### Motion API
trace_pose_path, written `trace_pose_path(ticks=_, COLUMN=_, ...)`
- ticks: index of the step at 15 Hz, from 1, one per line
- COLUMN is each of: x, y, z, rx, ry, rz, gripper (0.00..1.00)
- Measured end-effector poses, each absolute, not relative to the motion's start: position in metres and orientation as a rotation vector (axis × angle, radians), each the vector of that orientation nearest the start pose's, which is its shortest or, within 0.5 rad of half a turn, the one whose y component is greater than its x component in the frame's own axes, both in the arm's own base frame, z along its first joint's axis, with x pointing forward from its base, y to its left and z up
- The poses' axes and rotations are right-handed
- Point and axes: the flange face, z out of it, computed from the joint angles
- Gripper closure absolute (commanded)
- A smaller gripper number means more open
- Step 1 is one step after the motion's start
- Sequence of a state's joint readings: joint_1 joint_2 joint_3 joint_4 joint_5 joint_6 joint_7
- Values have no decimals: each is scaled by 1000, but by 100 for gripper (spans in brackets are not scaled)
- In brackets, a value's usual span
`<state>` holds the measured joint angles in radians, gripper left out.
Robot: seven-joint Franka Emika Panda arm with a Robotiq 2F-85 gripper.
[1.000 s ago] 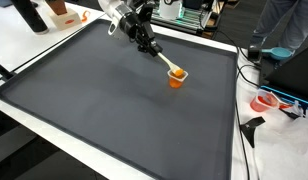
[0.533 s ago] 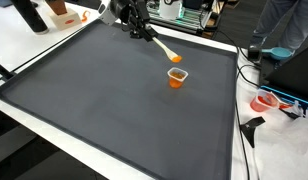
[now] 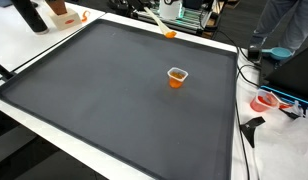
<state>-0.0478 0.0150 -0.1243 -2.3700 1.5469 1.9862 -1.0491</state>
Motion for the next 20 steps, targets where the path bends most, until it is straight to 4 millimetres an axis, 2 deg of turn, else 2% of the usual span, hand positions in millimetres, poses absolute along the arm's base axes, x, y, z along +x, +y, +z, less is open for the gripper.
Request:
trace_pose_path(ticks=3, x=497, y=-29, z=355, rx=-1973, ry=184, rz=-505, gripper=97)
trace_pose_path(ticks=7, x=497, y=-33, z=370, rx=-2137, ry=237, rz=-511, gripper=97)
trace_pose_path(ticks=11, x=501, y=-24, z=379, rx=-2367, ry=276, rz=-520, gripper=97)
trace_pose_path(ticks=15, x=504, y=-7, z=380, rx=-2596, ry=292, rz=-495, gripper=97)
trace_pose_path(ticks=20, x=502, y=17, z=365, rx=-2846, ry=266, rz=-410, gripper=97)
